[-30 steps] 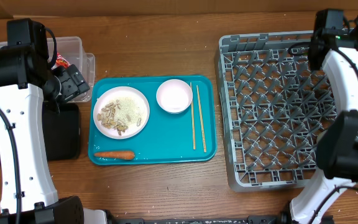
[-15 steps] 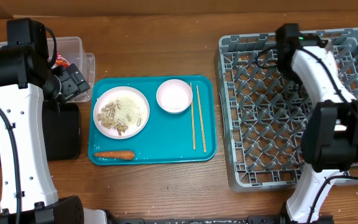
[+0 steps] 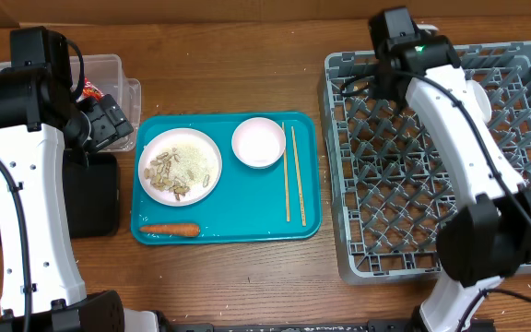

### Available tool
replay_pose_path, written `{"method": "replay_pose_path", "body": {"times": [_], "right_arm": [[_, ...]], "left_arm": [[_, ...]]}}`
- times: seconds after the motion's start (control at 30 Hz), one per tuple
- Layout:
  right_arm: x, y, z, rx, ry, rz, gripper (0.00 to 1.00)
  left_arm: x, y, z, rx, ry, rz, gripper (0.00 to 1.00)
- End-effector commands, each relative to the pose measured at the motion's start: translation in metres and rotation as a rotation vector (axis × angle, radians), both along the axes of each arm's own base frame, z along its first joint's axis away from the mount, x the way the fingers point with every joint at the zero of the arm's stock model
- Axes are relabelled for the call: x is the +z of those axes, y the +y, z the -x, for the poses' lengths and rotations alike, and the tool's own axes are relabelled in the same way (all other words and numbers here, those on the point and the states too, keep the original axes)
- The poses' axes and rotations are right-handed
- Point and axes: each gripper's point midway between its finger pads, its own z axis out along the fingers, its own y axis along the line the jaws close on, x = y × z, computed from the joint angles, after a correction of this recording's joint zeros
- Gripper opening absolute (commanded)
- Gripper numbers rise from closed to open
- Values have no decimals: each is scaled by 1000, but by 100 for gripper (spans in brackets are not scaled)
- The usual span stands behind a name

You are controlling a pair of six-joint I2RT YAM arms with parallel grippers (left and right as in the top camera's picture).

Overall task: Sort waste into correct bins and load items into the dishwasher
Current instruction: 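Carry the white bowl into the dish rack and release it, then grasp the pink-rimmed bowl on the tray with the right gripper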

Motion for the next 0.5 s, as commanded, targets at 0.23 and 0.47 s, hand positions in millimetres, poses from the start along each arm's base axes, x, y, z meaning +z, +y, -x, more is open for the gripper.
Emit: {"method": "replay_pose_path", "body": {"times": [0.23, 0.47], "right_arm": [[-51, 193, 37, 457, 218, -504, 77], [-108, 215, 45, 449, 328, -456, 68]], "left_arm": [[-1, 0, 0, 8, 2, 4, 100], [-1, 0, 0, 8, 3, 4, 100]]}}
